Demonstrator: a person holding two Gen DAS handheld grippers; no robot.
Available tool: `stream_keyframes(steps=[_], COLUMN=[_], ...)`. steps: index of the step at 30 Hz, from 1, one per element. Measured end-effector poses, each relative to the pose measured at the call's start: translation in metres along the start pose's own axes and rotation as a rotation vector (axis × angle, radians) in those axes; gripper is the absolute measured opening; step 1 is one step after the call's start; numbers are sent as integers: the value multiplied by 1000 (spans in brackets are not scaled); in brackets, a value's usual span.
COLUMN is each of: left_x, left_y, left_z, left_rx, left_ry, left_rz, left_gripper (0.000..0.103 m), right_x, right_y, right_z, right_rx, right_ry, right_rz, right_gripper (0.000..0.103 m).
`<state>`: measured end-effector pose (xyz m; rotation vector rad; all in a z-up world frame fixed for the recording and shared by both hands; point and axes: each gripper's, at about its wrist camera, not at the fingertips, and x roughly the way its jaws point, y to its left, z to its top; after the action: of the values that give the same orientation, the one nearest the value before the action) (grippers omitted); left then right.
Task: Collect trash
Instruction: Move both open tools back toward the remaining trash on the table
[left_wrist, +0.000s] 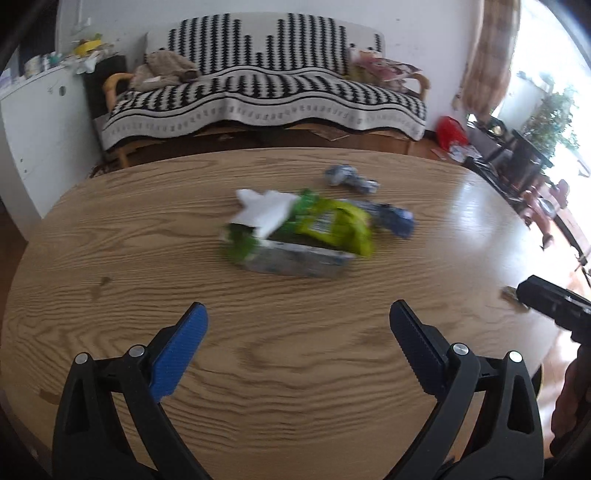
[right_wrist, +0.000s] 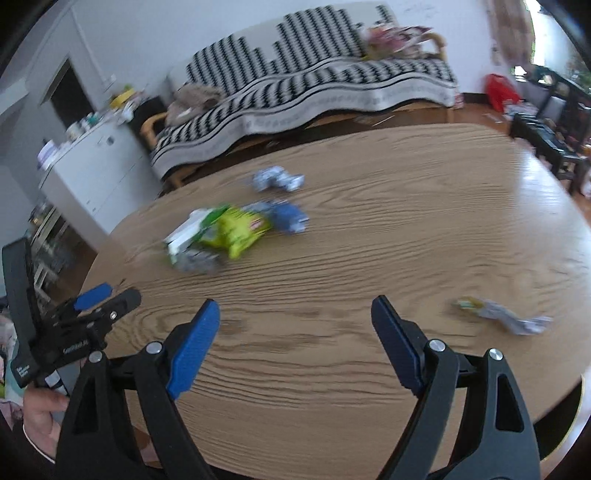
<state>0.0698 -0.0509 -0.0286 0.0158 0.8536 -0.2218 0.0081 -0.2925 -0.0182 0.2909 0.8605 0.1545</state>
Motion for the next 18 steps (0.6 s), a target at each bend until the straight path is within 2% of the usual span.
stream_keyframes(steps=[3,9,12,16,18], left_x=[14,56,79,105,113], left_y=[18,32,41,42,40], left_z=[8,43,61,71,78], left_rx=[-10,57,69,116,139], left_ry=[17,29,40,76,59], left_rz=[-8,20,-18,-13,-32], left_gripper=[96,96,96,96,96], right_x=[24,77,88,104,111], right_y=[21,45,53,64,69], right_z=[1,2,1,2,3], right_rx=[-40,-82,-127,-182,-205], right_ry=[36,107,117,127,140], right_rz=[29,45,53,68,82], right_gripper=[81,81,81,81,81])
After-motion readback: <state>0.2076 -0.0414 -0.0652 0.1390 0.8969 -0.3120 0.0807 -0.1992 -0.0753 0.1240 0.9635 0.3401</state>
